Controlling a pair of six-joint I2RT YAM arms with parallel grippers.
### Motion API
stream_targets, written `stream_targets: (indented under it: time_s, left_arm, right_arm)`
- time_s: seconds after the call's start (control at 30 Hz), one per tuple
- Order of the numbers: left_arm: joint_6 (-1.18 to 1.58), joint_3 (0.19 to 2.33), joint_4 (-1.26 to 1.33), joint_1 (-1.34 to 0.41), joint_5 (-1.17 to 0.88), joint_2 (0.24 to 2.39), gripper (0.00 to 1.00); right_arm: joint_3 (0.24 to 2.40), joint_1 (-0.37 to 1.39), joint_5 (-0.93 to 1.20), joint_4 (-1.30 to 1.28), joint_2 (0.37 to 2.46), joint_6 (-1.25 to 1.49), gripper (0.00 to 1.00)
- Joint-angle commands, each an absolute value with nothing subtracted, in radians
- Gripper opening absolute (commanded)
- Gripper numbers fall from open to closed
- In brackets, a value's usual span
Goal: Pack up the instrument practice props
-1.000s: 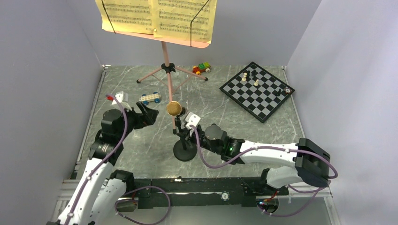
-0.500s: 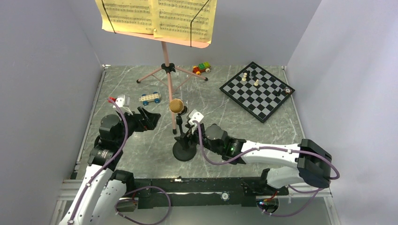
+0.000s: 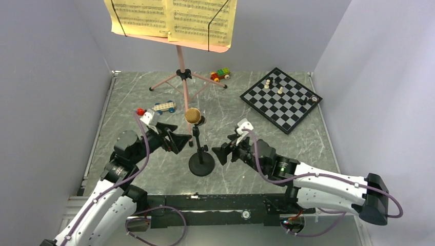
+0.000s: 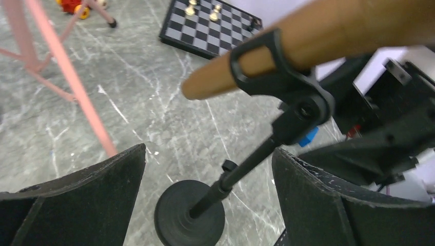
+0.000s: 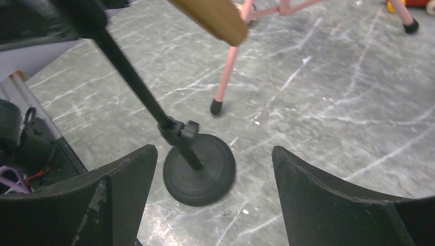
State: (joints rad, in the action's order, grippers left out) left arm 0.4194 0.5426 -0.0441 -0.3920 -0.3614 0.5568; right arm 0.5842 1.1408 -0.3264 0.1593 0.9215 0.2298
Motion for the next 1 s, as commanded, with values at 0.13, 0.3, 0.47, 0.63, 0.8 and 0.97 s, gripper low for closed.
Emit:
stream_targets:
  time_s: [0.13,0.3,0.47,0.63,0.8,0.97]
  left_arm:
    - [0.289,0.457,0.076,-0.524,-0.339,0.448,0.93]
    - [0.244,0.407,0.168,-0.572,-0.311,0.423,0.89]
    - [0.235,0.413,0.292,-0.578,-0.33,0.537,0.77]
    - [0.229,0.419,0.401,-0.612,-0.348,0.615,0.7]
    - [0.182,0.449,0.393,-0.662,-0.322,0.675,0.68]
    - [0.163,0.445,0.423,-0.682,-0.29,0.701,0.53]
  right_arm:
    - [0.528,0.944,-0.2,0.072,0.868,0.421,0.86]
    - [0.518,0.863,-0.095,0.1,0.894,0.461,0.85]
    - [0.545,0.841,-0.039,0.111,0.954,0.48,0.84]
    - [0.593,0.805,0.034,0.085,1.014,0.505,0.84]
    - [0.61,0.771,0.098,0.098,1.028,0.524,0.83]
    - [0.646,0.742,0.183,0.09,1.064,0.547,0.83]
